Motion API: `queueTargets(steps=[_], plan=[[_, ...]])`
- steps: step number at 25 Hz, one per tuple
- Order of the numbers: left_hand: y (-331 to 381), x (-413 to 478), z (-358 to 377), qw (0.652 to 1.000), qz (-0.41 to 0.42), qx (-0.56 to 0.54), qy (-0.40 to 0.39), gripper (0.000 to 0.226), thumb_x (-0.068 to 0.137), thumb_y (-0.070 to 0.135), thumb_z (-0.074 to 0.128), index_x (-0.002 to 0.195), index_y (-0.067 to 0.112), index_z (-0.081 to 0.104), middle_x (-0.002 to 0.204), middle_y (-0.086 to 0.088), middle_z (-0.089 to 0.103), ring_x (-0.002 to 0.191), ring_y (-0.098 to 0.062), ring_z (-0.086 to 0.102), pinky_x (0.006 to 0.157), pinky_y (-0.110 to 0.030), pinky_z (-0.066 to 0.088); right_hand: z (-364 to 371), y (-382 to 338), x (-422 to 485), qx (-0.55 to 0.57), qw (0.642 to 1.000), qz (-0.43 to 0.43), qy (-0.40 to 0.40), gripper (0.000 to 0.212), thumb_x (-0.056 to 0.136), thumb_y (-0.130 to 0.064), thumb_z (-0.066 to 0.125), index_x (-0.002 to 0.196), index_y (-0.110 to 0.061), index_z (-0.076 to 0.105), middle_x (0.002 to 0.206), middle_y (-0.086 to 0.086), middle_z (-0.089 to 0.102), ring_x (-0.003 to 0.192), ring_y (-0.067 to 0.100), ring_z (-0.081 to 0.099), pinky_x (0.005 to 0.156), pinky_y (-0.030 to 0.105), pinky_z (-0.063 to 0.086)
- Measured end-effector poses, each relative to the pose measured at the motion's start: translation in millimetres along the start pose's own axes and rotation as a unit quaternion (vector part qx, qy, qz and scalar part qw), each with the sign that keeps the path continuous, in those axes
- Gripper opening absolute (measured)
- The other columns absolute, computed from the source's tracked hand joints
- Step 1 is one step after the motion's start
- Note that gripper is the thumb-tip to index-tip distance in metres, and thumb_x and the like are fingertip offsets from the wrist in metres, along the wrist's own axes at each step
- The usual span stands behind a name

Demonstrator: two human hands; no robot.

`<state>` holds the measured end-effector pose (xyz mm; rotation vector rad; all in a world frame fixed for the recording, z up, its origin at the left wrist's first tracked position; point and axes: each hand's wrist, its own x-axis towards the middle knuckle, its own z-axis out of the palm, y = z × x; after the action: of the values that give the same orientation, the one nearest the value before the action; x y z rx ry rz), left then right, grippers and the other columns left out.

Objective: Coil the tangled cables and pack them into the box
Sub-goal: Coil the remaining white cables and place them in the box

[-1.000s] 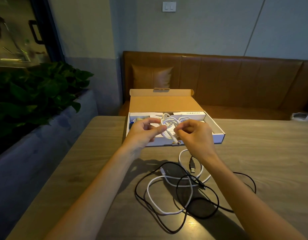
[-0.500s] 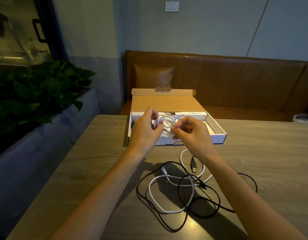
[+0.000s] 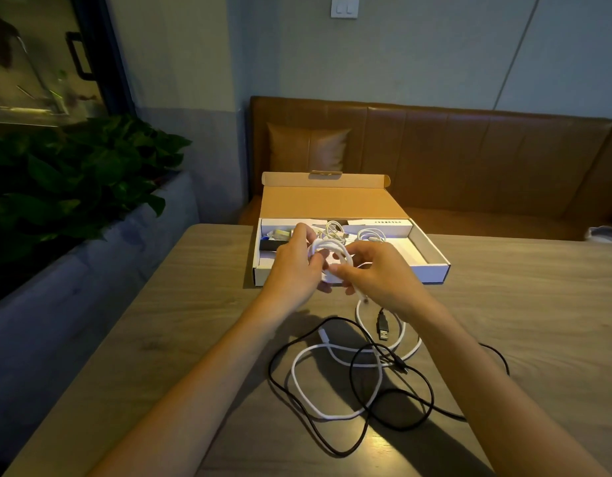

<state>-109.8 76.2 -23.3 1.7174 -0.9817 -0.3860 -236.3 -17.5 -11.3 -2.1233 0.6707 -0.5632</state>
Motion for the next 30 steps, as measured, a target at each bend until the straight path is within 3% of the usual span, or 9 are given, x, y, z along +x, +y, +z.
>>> queueTargets(steps=[3,5,10,14,16,20,24,27,30], plan=[[2.7,3.2,-15.5,0.983,-0.062,-0.134,-0.113,0.031,0.098,0.02,0.063,0.123,0.018,0.047,0.102,-0.008,0.073,0.076,-0.022,0.076,0.063,-0.027,0.061,-5.5,12.2,5.7,0.054,0.997,0.005,0.057,0.027,0.093,-0.03,0.07,0.114,-0.013,0.072,0.083,0.001,0.075,0.065,0.01,0.07,0.063,0.023,0.056],[2.2,3.5,-19.4,0.975,-0.069,-0.152,-0.15,0.041,0.093,0.016,0.07,0.128,0.023,0.049,0.104,-0.005,0.074,0.086,-0.02,0.076,0.07,-0.025,0.06,-9.3,21.4,11.2,0.081,0.992,0.02,0.096,0.029,0.093,-0.03,0.07,0.117,-0.014,0.067,0.088,0.003,0.075,0.067,0.011,0.07,0.062,0.022,0.055],[5.4,38.5,12.6,0.993,-0.037,-0.055,-0.096,0.042,0.093,0.018,0.07,0.13,0.024,0.052,0.095,0.009,0.074,0.098,-0.014,0.068,0.089,-0.035,0.055,-24.5,42.5,39.1,0.072,0.985,0.04,0.149,0.025,0.096,-0.028,0.066,0.118,-0.018,0.062,0.097,0.0,0.074,0.077,0.011,0.07,0.059,0.018,0.053],[17.6,86.6,53.7,0.984,-0.084,-0.087,-0.134,0.048,0.092,0.004,0.069,0.134,0.013,0.048,0.1,-0.005,0.07,0.084,-0.017,0.07,0.07,-0.025,0.059,-58.5,71.3,71.2,0.037,0.984,0.073,0.16,0.026,0.094,-0.019,0.061,0.119,-0.016,0.067,0.104,0.007,0.075,0.079,0.014,0.07,0.065,0.031,0.059],[21.9,108.8,77.2,0.983,-0.096,-0.078,-0.136,0.048,0.09,0.0,0.069,0.132,0.013,0.048,0.098,-0.007,0.067,0.082,-0.02,0.071,0.066,-0.025,0.06,-73.4,88.3,87.9,0.002,0.981,0.096,0.17,0.024,0.095,-0.015,0.061,0.119,-0.014,0.065,0.105,0.009,0.073,0.078,0.017,0.07,0.063,0.031,0.058],[10.7,144.8,118.8,0.977,-0.156,-0.075,-0.121,0.046,0.086,-0.006,0.072,0.124,0.014,0.054,0.116,-0.02,0.065,0.093,-0.03,0.073,0.073,-0.036,0.064,-84.3,121.5,117.7,-0.119,0.968,0.138,0.171,0.026,0.094,-0.014,0.066,0.12,-0.015,0.06,0.117,0.01,0.067,0.095,0.023,0.069,0.063,0.025,0.056],[-4.5,158.5,144.3,0.977,-0.174,-0.078,-0.094,0.043,0.088,-0.002,0.073,0.125,0.012,0.059,0.108,-0.018,0.07,0.083,-0.028,0.075,0.076,-0.039,0.064,-86.1,138.8,134.5,-0.177,0.955,0.162,0.176,0.023,0.091,-0.008,0.071,0.111,-0.009,0.059,0.113,0.01,0.063,0.099,0.027,0.065,0.07,0.033,0.06],[-11.1,166.3,161.6,0.987,-0.137,0.002,-0.083,0.03,0.088,0.005,0.075,0.115,0.011,0.063,0.094,-0.015,0.072,0.07,-0.026,0.073,0.071,-0.042,0.064,-86.5,148.4,139.6,-0.23,0.943,0.172,0.167,0.026,0.089,-0.007,0.072,0.113,-0.004,0.063,0.112,0.016,0.065,0.097,0.03,0.063,0.083,0.04,0.06],[-14.2,172.7,170.7,0.983,-0.06,0.16,-0.065,0.018,0.088,0.019,0.076,0.105,0.016,0.072,0.098,-0.006,0.072,0.084,-0.025,0.071,0.074,-0.041,0.063,-84.1,150.5,137.7,-0.288,0.933,0.175,0.128,0.034,0.084,-0.016,0.079,0.113,-0.005,0.064,0.106,0.015,0.065,0.088,0.027,0.063,0.08,0.036,0.06]])
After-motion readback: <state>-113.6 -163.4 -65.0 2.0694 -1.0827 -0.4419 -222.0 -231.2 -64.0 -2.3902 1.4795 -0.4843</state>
